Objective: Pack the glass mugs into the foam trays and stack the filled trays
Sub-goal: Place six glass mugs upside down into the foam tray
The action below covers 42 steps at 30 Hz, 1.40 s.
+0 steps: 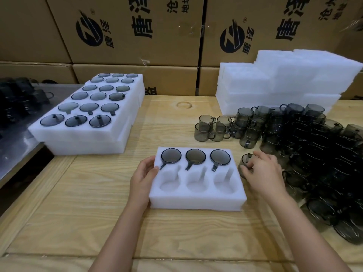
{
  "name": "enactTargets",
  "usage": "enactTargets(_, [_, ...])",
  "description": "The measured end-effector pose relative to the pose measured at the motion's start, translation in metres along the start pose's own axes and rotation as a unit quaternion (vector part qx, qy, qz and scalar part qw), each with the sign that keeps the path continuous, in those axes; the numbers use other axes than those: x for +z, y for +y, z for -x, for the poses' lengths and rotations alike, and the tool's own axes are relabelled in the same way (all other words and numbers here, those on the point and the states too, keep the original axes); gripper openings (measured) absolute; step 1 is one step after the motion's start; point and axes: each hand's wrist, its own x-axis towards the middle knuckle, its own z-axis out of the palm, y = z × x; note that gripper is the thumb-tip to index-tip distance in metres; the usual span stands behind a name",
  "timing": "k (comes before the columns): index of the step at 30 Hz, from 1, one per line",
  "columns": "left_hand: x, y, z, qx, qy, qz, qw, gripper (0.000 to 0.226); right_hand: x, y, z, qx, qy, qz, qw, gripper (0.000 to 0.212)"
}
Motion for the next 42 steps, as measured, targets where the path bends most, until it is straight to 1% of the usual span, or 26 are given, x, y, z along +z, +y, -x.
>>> enactTargets(2, [0.003,-0.001,0.002,0.007,-0.012,-0.018,1.0,0.023,-0.008,-0.001,-0.004,0.009,-0.01,-0.076,0.997,0.025])
enactTargets(6, [0.007,-0.001,0.008,0.032,-0.015,-0.084,0.996,0.028,-0.025,-0.014,0.001,0.041,0.047,-0.191,0.98,0.013])
enactTargets(7, [0.007,-0.001,0.009,0.038,-0.015,-0.096,0.995,0.03,-0.03,-0.021,0.005,0.039,0.067,-0.217,0.973,0.014])
enactTargets(9, [0.008,0.0,0.009,0.05,-0.019,-0.111,0.992,0.03,-0.041,-0.04,0.013,0.008,0.116,-0.255,0.96,0.023])
enactTargets(11, [0.009,0.003,0.011,0.066,-0.031,-0.116,0.991,0.028,-0.05,-0.067,0.026,-0.044,0.137,-0.287,0.947,0.034])
enactTargets(13, [0.006,0.005,0.013,0.1,-0.038,-0.114,0.988,0.034,-0.049,-0.096,0.043,-0.104,0.11,-0.31,0.938,0.043])
enactTargets(15, [0.001,0.006,0.015,0.142,-0.048,-0.116,0.982,0.045,-0.04,-0.122,0.062,-0.146,0.056,-0.343,0.926,0.048])
enactTargets(16, [-0.002,0.007,0.014,0.147,-0.062,-0.106,0.981,0.047,-0.035,-0.133,0.07,-0.157,0.025,-0.359,0.92,0.049])
enactTargets(18, [-0.007,0.01,0.012,0.116,-0.11,-0.063,0.985,0.048,-0.024,-0.148,0.082,-0.166,-0.03,-0.38,0.909,0.051])
enactTargets(19, [-0.009,0.011,0.01,0.1,-0.135,-0.047,0.985,0.047,-0.019,-0.153,0.086,-0.168,-0.044,-0.384,0.907,0.051])
enactTargets(21, [-0.011,0.011,0.009,0.082,-0.172,-0.042,0.981,0.041,-0.012,-0.158,0.087,-0.162,-0.041,-0.382,0.909,0.049])
enactTargets(24, [-0.011,0.008,0.012,0.07,-0.194,-0.057,0.977,0.038,-0.008,-0.161,0.082,-0.143,-0.029,-0.369,0.918,0.048])
enactTargets(28, [-0.008,0.01,0.014,0.056,-0.187,-0.067,0.978,0.041,-0.009,-0.157,0.077,-0.15,-0.041,-0.352,0.923,0.048])
enactTargets(32, [-0.004,0.014,0.016,0.047,-0.187,-0.08,0.978,0.03,-0.009,-0.152,0.071,-0.178,-0.034,-0.296,0.938,0.053])
enactTargets(36, [-0.004,0.015,0.016,0.054,-0.191,-0.096,0.976,0.033,-0.008,-0.154,0.071,-0.18,-0.039,-0.242,0.953,0.057])
enactTargets(39, [-0.003,0.016,0.017,0.048,-0.188,-0.073,0.978,0.034,-0.006,-0.155,0.07,-0.189,-0.026,-0.217,0.957,0.06])
enactTargets(42, [-0.002,0.02,0.017,0.028,-0.153,-0.026,0.987,0.034,-0.006,-0.155,0.069,-0.208,-0.025,-0.175,0.962,0.067])
